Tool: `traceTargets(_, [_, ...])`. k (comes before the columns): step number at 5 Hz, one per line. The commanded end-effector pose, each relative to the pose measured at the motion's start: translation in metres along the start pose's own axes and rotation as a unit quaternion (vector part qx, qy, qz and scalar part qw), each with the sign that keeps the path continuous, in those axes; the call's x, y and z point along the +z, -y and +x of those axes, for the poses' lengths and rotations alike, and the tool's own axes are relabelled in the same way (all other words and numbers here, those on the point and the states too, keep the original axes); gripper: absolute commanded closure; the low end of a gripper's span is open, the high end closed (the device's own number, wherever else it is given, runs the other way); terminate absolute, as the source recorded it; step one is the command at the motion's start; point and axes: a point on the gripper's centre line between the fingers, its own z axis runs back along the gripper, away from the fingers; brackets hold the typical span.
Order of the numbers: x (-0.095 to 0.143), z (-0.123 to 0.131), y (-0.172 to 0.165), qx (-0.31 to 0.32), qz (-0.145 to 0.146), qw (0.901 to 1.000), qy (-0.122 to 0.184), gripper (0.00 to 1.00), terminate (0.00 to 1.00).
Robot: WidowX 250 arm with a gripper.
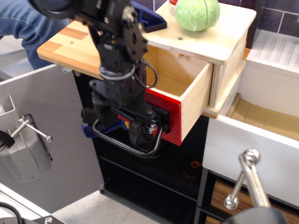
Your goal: Open drawer of box
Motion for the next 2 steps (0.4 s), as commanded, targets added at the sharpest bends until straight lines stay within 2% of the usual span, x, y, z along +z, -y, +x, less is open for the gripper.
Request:
traceTargets(1, [-0.015, -0.023, 0.005, -0.010, 0.002, 0.9996, -0.026, 0.00, 0.00])
traceTargets(2, [-0.003, 0.001, 0.001, 0.021, -0.013, 0.9995, -0.021, 0.00, 1.00])
